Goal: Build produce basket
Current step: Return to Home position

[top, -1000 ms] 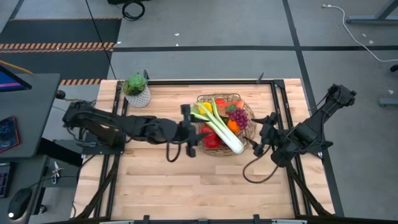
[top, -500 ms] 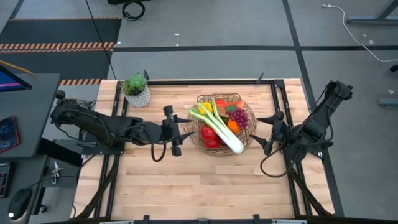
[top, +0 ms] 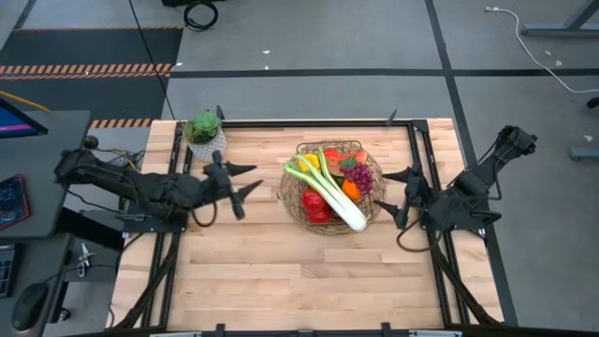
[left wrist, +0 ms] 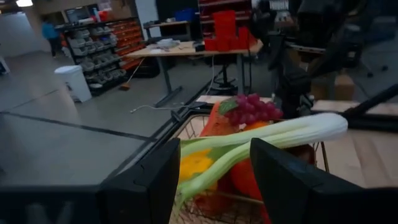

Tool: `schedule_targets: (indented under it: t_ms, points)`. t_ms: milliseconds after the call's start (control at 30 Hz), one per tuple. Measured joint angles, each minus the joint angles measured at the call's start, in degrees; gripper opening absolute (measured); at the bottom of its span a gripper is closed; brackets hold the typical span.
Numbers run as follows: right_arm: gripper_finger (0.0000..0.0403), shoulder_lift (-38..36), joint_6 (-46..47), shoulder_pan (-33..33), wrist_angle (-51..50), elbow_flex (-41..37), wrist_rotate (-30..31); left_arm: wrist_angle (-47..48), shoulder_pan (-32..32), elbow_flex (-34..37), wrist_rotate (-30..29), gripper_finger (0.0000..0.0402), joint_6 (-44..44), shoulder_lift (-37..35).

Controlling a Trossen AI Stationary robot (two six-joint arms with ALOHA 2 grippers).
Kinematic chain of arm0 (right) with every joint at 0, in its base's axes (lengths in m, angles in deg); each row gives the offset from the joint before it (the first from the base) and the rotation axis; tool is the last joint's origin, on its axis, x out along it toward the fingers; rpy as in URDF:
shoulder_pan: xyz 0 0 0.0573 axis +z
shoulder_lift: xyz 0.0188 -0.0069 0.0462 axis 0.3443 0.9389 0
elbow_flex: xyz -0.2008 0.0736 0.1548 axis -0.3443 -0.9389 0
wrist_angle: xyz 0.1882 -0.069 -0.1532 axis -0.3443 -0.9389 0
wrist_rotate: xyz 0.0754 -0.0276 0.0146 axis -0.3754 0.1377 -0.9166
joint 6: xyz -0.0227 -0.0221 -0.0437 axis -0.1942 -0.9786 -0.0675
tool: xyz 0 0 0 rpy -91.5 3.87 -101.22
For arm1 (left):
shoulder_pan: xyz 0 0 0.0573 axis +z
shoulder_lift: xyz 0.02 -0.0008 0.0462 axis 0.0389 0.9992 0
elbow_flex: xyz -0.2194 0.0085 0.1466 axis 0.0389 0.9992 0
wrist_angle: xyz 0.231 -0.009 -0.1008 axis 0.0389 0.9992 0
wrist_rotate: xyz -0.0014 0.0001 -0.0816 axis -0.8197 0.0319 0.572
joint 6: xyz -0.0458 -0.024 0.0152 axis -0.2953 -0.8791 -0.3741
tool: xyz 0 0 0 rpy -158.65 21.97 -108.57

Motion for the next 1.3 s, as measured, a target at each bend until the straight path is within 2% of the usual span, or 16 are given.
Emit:
schedule_targets:
  t_ms: [300,400,633,767,900,1067,1233,1300]
  points:
    - [0.0382,-13.3,-14.6,-4.2,4.4,0.0,-12.5,-0.5,0.1,8.7,-0.2,0.0201,-2.9,-13.7]
    - [0.0382,-17.0,-18.2,-4.7,8.7,-0.5,-16.5,-1.7,0.1,11.7,-0.2,0.0201,-2.9,-17.3]
    - [0.0382,-25.7,-26.1,-6.1,24.1,-10.0,-26.5,-9.8,0.1,20.9,0.3,0.0201,-3.0,-24.1]
    - [0.0381,-30.2,-27.7,-7.7,30.4,-16.3,-27.6,-14.3,0.1,25.0,2.3,0.0201,-1.9,-27.7]
    - [0.0372,-34.3,-27.4,-10.3,31.3,-20.6,-26.2,-14.9,0.1,28.0,3.0,0.0201,-0.4,-31.5]
    - [0.0356,-38.7,-26.4,-12.9,31.3,-22.8,-28.6,-14.9,0.1,31.6,5.2,0.0201,-1.8,-34.7]
    - [0.0348,-39.2,-24.8,-14.4,31.5,-25.0,-31.9,-15.1,0.1,34.8,8.7,0.0199,-3.2,-36.2]
    - [0.0348,-39.2,-24.3,-15.3,32.6,-25.8,-32.2,-17.9,0.2,36.0,10.0,0.0199,-3.4,-36.1]
